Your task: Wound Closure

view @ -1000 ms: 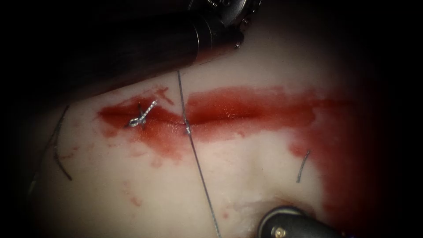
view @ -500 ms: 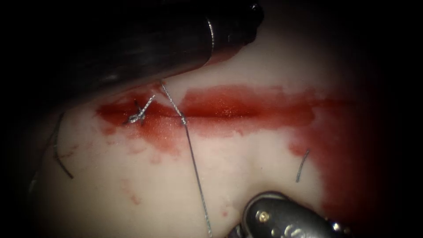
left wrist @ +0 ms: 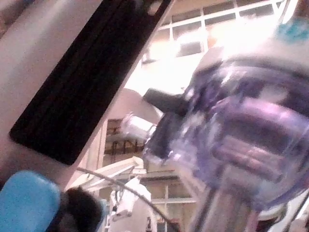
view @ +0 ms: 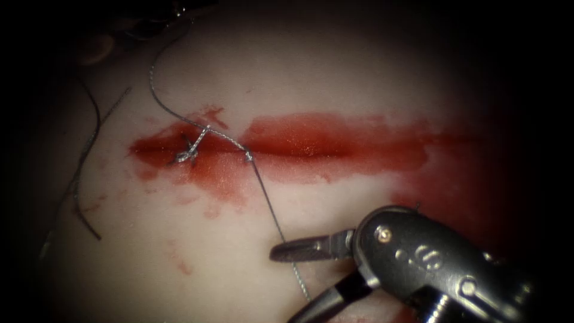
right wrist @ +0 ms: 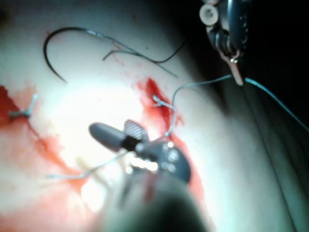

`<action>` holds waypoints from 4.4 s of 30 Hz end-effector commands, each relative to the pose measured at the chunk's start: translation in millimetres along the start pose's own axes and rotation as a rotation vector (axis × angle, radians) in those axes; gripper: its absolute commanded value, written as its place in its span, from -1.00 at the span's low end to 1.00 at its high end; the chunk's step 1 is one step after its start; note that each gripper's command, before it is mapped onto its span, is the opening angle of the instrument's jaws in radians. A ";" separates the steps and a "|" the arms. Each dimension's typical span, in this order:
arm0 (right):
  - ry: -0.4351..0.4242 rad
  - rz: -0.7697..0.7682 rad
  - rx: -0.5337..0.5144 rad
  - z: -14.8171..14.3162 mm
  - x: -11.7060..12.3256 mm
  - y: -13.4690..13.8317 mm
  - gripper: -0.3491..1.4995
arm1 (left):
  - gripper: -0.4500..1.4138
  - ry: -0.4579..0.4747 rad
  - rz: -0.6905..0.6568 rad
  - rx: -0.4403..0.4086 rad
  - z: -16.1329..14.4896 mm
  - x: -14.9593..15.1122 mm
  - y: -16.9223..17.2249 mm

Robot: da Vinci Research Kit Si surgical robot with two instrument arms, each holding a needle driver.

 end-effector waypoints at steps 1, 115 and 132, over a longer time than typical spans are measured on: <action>0.064 0.120 -0.115 -0.4 1.7 2.2 -0.40 | -1.00 -0.136 -0.118 0.104 0.1 -1.2 0.3; 1.183 0.891 0.154 8.1 2.7 12.0 -1.00 | -1.00 -0.167 -0.581 0.326 -2.9 14.1 -0.8; 1.159 0.845 0.289 8.8 3.1 11.7 -1.00 | -1.00 -0.087 -0.576 0.400 -0.8 14.4 -3.5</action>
